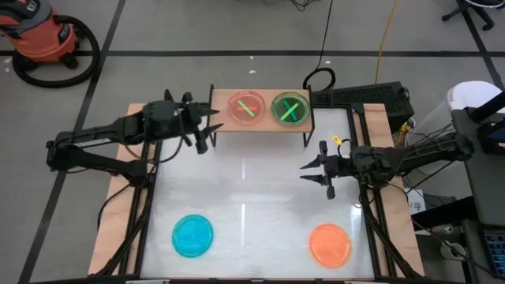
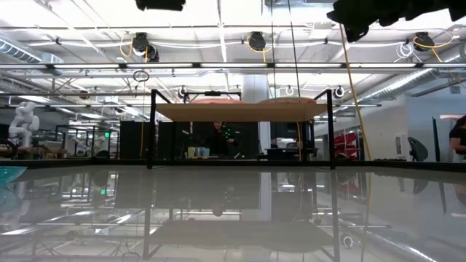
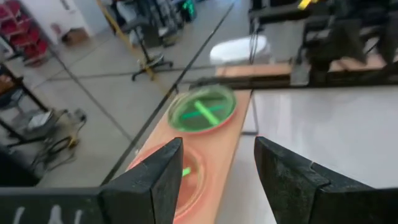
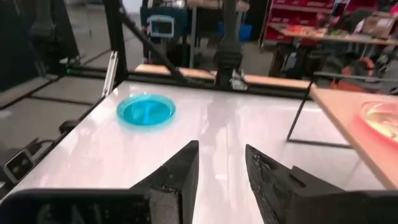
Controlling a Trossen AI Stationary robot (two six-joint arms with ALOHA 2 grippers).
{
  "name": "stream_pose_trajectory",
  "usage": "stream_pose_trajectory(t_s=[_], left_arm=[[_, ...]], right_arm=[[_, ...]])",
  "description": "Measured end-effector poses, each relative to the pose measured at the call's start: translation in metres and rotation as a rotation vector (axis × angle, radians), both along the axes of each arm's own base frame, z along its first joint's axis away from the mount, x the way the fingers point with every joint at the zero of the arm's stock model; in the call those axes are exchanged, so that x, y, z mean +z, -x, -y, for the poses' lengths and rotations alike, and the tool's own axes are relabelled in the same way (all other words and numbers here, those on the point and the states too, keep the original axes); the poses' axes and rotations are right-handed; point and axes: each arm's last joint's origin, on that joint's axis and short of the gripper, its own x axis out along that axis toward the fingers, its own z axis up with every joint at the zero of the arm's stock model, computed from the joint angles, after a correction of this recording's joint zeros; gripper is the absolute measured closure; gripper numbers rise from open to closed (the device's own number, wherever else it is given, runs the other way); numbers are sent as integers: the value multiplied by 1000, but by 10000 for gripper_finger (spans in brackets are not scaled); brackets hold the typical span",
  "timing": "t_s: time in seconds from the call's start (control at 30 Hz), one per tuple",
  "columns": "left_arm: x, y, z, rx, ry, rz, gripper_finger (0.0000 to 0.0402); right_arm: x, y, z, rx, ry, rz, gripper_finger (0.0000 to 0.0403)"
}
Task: Place and stack plates onto a shelf
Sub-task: Stack the orange plate on top of the green plate on the shelf
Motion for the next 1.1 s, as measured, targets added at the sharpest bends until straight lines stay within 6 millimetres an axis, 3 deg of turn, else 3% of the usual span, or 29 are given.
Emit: stream_pose_trajectory(t_s=[0.13, 0.4, 0.77, 0.93, 1.1], left_arm=[[-9, 5, 12, -49, -4, 54, 197], [-58, 13, 34, -153, 14, 182, 197], [-118, 19, 57, -262, 69, 328, 197], [-125, 21, 58, -269, 70, 370, 197], [-124, 21, 58, -268, 71, 376, 197]], right_arm=[[3, -6, -6, 22, 0, -56, 289], [-8, -19, -16, 22, -57, -294, 289], [-68, -4, -41, 101, -336, -676, 289], [-95, 8, -49, 108, -435, -822, 289], [-107, 14, -57, 136, -478, -814, 289]])
